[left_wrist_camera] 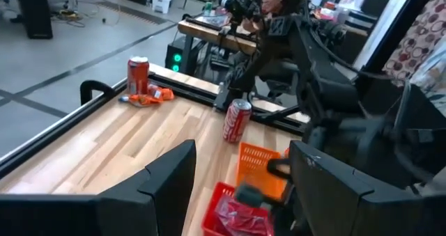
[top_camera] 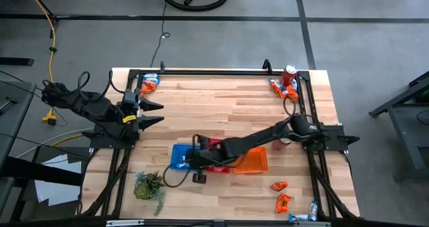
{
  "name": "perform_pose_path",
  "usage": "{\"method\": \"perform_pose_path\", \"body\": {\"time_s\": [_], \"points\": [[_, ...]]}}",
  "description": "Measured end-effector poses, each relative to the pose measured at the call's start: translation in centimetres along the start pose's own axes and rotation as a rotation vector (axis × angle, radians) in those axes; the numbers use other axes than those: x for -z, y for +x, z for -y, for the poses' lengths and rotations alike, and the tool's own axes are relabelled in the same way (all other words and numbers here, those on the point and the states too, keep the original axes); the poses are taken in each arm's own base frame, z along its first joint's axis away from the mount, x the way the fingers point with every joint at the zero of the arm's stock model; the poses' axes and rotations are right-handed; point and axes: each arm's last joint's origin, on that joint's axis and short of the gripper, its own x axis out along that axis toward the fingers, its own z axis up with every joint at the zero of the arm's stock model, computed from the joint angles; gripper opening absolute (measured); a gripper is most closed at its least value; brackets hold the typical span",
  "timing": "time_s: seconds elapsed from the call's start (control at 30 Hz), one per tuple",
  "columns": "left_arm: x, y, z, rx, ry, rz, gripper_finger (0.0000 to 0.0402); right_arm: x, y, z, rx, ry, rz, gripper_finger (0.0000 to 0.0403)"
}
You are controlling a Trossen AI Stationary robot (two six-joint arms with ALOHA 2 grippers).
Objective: Sort candy
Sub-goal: Put the white candy pack into the blue bin
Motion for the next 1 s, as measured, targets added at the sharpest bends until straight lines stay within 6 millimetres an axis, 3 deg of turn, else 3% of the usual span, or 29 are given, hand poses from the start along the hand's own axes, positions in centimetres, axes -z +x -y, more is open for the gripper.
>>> {"method": "perform_pose_path", "body": {"time_s": [0.2,0.4,0.77,1.0], "points": [[0.0,0.0,0.0,0.013,-0.013,-0.006,0.0218,-0.2,1.6,-0.1,0.001,-0.045,-0.035,0.0006],[0.0,0.1,0.1,0.014,-0.018,-0.007,0.0218,0.0,1.8,-0.1,0.001,-0.052,-0.038,0.0028],[-0.1,0.3,0.3,0.019,-0.027,0.006,0.0218,0.3,1.7,-0.2,0.008,-0.064,-0.064,0.0103],[-0.2,0.5,0.4,0.022,-0.033,0.016,0.0218,0.6,1.7,0.5,0.031,-0.020,-0.116,0.0184]]}}
